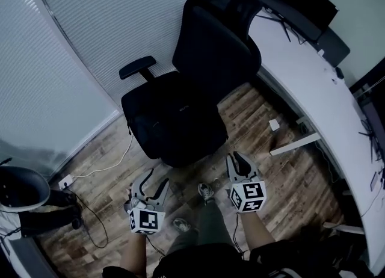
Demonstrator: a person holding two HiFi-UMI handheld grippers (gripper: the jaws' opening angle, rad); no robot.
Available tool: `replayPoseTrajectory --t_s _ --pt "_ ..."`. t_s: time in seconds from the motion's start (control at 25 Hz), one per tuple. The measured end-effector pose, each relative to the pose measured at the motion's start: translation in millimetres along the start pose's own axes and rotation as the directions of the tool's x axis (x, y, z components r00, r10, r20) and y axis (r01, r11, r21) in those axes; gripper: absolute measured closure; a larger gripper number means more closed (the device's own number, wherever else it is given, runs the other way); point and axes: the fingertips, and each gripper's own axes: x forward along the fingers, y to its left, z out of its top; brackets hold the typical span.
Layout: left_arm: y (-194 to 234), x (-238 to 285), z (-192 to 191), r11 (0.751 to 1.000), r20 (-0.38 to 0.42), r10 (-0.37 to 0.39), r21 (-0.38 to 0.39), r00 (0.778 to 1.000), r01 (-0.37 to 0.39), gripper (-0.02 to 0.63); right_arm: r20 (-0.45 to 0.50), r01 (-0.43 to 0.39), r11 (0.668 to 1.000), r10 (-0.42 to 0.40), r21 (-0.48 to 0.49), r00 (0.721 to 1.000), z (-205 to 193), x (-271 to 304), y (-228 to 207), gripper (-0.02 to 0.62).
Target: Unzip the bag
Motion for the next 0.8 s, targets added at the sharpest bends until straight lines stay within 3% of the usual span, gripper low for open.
replayPoseTrajectory --t_s 0.4,0.8 --pt "15 -83 53 0.992 0.144 0.103 -0.081 0.984 -0.092 0.37 0.087 -0.039 0.999 0.041 -0.019 0.995 44 -58 54 0.543" --pt "17 -154 76 0.983 0.199 0.136 -0.152 0.97 -0.106 0.397 0.125 -0.091 0.995 0.096 -0.052 0.987 75 -98 106 0.543"
